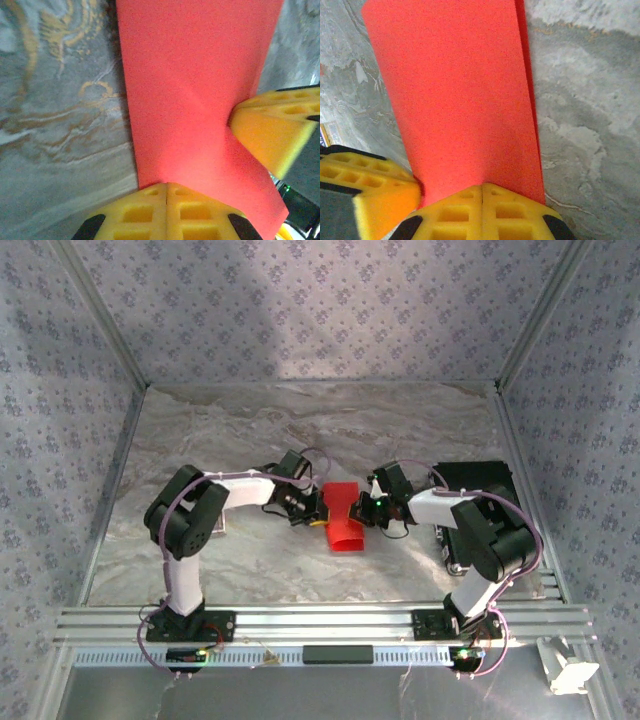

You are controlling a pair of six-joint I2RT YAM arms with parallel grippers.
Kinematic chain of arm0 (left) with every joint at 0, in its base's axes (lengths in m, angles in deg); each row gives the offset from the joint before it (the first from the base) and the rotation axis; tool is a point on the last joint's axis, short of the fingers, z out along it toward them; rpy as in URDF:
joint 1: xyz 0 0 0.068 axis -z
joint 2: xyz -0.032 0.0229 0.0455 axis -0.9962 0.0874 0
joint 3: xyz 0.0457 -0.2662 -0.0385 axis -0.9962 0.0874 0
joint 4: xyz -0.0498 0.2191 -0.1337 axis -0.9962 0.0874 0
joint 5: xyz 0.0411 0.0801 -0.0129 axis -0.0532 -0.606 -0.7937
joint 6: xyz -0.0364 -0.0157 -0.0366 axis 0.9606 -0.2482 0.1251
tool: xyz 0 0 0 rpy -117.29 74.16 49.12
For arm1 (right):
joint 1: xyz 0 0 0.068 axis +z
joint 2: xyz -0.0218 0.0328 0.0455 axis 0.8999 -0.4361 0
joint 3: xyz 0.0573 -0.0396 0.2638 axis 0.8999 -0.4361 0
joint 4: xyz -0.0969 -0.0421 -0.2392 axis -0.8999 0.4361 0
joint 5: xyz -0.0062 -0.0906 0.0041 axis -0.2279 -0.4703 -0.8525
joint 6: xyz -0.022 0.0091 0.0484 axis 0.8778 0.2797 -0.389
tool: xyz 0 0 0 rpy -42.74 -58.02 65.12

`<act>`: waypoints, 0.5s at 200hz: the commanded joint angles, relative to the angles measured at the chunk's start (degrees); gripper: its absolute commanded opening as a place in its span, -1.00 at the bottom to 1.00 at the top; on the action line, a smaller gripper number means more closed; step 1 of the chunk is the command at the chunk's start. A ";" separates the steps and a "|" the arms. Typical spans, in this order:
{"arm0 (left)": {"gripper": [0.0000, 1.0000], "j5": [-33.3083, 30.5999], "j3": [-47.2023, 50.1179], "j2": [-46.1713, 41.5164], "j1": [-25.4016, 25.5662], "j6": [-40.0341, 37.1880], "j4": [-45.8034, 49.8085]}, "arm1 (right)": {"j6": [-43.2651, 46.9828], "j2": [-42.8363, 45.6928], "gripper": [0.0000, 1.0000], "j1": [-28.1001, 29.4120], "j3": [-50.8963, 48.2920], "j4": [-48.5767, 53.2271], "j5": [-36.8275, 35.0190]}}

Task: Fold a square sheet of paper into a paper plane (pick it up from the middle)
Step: First fold the square sheet of paper in half at the center of the table.

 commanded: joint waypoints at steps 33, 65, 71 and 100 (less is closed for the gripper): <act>-1.00 0.00 1.72 -4.73 2.25 7.94 -4.96 | 0.12 -0.77 -0.97 0.33 -2.59 7.36 -4.40; -1.00 0.23 4.66 -4.29 3.57 9.58 -7.40 | 0.03 -0.71 -0.97 0.29 -2.81 7.08 -4.52; -1.00 0.61 4.84 -3.89 3.77 9.52 -7.74 | -0.03 -0.73 -0.97 0.30 -2.95 6.91 -4.41; -1.00 -1.79 6.06 -2.83 4.75 7.27 -6.98 | -0.02 -0.70 -0.97 0.20 -3.31 6.72 -4.35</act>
